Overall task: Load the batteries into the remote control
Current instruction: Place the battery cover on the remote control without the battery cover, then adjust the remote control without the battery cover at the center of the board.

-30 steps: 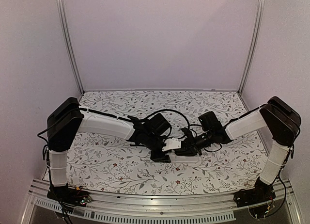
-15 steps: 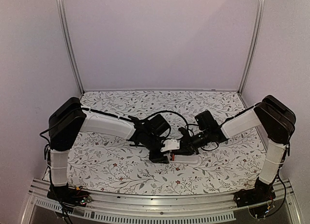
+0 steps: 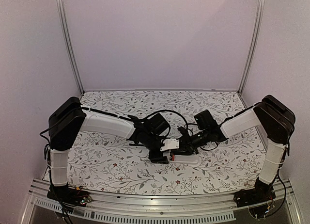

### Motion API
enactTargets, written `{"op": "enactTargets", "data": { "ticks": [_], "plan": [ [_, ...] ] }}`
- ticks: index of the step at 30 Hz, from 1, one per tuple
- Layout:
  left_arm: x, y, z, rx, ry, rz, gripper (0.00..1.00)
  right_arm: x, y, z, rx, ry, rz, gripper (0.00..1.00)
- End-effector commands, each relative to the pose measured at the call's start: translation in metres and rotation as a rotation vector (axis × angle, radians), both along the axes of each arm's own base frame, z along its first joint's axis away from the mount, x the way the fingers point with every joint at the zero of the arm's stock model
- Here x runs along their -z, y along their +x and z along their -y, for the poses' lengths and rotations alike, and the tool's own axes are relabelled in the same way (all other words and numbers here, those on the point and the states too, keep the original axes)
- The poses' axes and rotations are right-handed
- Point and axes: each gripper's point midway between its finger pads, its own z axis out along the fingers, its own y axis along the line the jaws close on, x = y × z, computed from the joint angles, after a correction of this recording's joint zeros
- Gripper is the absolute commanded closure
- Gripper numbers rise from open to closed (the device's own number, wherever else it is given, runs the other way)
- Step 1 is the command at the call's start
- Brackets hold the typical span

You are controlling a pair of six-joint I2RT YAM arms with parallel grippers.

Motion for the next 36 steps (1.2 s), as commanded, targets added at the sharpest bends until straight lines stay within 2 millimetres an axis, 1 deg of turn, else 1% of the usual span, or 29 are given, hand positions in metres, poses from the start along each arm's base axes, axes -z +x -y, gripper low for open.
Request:
{"op": "enactTargets", "data": {
  "ticks": [1,4,7,11,14,19,22,29,33,36],
  "plan": [
    [-0.009,0.006,0.003,-0.005,-0.052,0.012,0.31,-0.019,-0.002,0.006,0.004,0.015,0.048,0.77],
    [-0.01,0.007,-0.001,-0.005,-0.063,0.013,0.3,-0.028,0.001,0.017,0.029,0.016,0.07,0.74],
    [-0.009,0.008,-0.005,-0.004,-0.066,0.011,0.3,-0.034,0.0,0.028,0.052,0.012,0.071,0.68],
    [-0.009,0.006,-0.011,-0.012,-0.071,-0.001,0.3,-0.03,-0.01,0.044,0.061,-0.03,0.058,0.6],
    [-0.007,0.005,-0.014,-0.014,-0.075,-0.014,0.3,-0.02,-0.021,0.063,0.064,-0.102,0.037,0.55],
    [-0.001,0.002,-0.017,-0.009,-0.07,-0.043,0.32,-0.008,-0.027,0.093,0.099,-0.179,0.029,0.52],
    [0.001,0.002,-0.016,-0.008,-0.069,-0.051,0.34,0.0,-0.032,0.105,0.103,-0.224,0.025,0.5],
    [0.001,0.005,-0.015,-0.009,-0.064,-0.05,0.4,0.009,-0.039,0.121,0.08,-0.315,0.037,0.5],
    [-0.002,0.007,-0.014,-0.014,-0.066,-0.04,0.45,0.015,-0.037,0.119,0.064,-0.322,0.037,0.5],
    [-0.004,0.01,-0.014,-0.022,-0.062,-0.03,0.46,0.016,-0.031,0.114,0.057,-0.309,0.039,0.51]
  ]
}}
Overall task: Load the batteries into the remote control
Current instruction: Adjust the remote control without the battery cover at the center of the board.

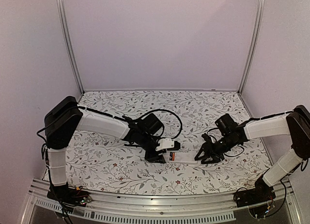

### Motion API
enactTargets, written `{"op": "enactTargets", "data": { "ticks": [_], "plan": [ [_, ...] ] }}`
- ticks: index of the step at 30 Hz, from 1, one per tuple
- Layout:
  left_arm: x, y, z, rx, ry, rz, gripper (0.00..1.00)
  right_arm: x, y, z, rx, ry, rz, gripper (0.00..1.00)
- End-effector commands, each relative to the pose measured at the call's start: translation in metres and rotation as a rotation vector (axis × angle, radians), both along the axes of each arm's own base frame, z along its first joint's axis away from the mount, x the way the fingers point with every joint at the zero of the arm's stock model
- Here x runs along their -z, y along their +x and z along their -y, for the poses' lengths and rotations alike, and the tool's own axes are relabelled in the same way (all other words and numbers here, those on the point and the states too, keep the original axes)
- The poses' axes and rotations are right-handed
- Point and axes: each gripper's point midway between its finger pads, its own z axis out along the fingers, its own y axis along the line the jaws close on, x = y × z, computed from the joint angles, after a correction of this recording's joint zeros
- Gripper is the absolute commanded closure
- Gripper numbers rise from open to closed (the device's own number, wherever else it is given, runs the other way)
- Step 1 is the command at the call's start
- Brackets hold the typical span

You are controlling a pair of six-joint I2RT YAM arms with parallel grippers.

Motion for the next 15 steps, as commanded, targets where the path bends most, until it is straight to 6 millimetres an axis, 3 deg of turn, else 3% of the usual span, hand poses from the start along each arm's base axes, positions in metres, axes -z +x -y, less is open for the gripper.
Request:
{"op": "enactTargets", "data": {
  "ticks": [1,15],
  "plan": [
    [-0.004,0.01,-0.001,-0.019,0.001,0.009,0.46,0.006,0.009,-0.003,-0.018,-0.012,0.009,0.52],
    [-0.02,0.012,0.007,-0.021,-0.025,0.001,0.49,0.003,0.026,-0.02,-0.025,0.048,0.008,0.59]
  ]
}}
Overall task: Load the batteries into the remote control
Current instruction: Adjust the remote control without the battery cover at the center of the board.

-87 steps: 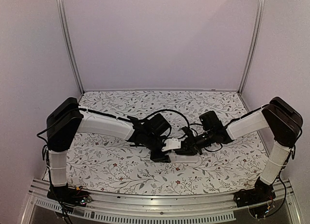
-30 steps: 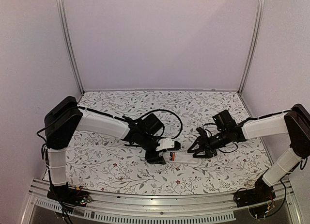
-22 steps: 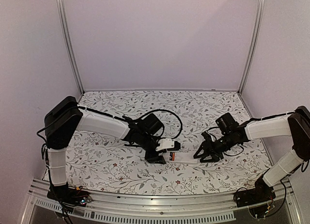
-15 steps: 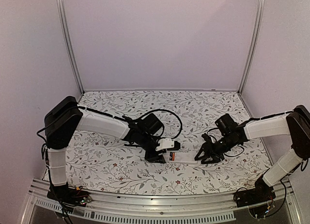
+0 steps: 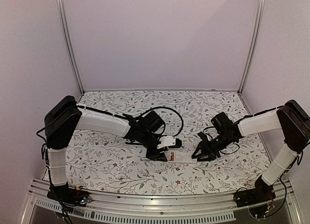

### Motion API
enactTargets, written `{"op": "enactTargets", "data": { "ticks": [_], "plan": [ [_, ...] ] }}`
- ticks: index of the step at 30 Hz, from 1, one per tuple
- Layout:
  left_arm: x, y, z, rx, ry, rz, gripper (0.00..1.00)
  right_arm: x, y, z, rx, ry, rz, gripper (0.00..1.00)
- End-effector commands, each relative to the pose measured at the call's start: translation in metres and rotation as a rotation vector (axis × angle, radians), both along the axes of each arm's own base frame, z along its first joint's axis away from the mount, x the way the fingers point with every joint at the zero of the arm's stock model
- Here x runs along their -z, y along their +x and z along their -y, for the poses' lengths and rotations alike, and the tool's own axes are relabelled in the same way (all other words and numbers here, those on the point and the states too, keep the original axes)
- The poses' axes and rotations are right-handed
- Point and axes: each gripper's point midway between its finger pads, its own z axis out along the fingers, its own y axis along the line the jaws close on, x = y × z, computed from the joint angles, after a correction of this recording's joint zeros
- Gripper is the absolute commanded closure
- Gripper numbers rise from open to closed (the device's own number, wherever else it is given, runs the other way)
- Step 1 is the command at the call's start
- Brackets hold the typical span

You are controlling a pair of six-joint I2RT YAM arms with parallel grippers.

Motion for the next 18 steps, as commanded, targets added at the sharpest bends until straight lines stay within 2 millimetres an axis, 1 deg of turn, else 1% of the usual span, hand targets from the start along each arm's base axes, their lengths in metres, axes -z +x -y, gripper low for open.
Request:
{"op": "enactTargets", "data": {
  "ticks": [1,9,13,18],
  "plan": [
    [-0.013,0.008,0.003,-0.016,-0.017,0.001,0.49,-0.004,0.011,-0.009,-0.003,0.037,0.015,0.59],
    [-0.009,0.006,0.005,-0.01,0.02,-0.015,0.49,-0.005,0.017,-0.013,-0.008,0.045,0.019,0.6],
    [-0.007,0.003,0.005,-0.008,0.039,-0.032,0.49,-0.006,0.018,-0.01,-0.003,0.028,0.026,0.54],
    [-0.004,0.003,0.001,-0.03,0.077,-0.052,0.49,-0.013,0.017,-0.004,0.003,-0.003,0.059,0.47]
  ]
}}
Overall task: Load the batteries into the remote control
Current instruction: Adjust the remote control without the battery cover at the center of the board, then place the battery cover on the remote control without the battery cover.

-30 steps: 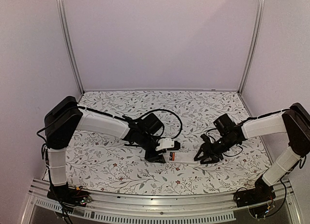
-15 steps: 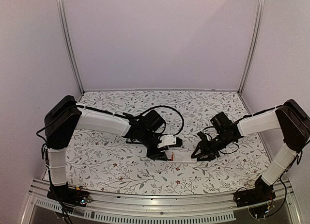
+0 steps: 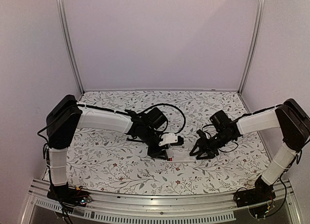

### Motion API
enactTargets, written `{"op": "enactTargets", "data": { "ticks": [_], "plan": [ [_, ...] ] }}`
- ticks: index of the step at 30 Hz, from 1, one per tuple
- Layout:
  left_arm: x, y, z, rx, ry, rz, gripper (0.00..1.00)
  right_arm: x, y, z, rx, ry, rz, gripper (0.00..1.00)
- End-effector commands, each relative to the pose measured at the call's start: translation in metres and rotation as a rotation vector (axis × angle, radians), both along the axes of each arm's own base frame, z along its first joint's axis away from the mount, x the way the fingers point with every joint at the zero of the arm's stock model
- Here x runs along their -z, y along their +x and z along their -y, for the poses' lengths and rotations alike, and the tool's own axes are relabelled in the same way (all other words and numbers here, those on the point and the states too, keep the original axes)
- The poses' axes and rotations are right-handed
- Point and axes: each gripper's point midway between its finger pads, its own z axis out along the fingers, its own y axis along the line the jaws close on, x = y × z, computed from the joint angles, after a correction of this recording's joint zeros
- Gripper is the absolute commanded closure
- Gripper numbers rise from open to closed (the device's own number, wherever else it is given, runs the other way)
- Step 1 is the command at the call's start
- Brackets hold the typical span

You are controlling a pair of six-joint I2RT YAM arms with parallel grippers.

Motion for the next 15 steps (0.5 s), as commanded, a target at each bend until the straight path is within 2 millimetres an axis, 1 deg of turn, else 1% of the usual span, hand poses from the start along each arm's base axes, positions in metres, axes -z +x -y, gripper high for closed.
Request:
{"op": "enactTargets", "data": {
  "ticks": [1,5,8,12,15],
  "plan": [
    [0.01,-0.003,-0.008,-0.025,0.069,-0.044,0.49,-0.015,0.006,0.005,0.011,-0.017,0.055,0.46],
    [0.013,-0.004,-0.009,-0.039,0.088,-0.056,0.48,-0.03,0.009,0.003,0.016,0.009,0.096,0.47],
    [0.013,-0.003,-0.007,-0.044,0.096,-0.049,0.48,-0.042,0.012,-0.004,0.017,0.059,0.112,0.52],
    [0.013,-0.004,-0.002,-0.04,0.102,-0.04,0.48,-0.046,0.013,-0.011,0.031,0.111,0.096,0.59],
    [0.013,-0.004,0.001,-0.038,0.099,-0.037,0.48,-0.045,0.013,-0.013,0.037,0.124,0.081,0.63]
  ]
}}
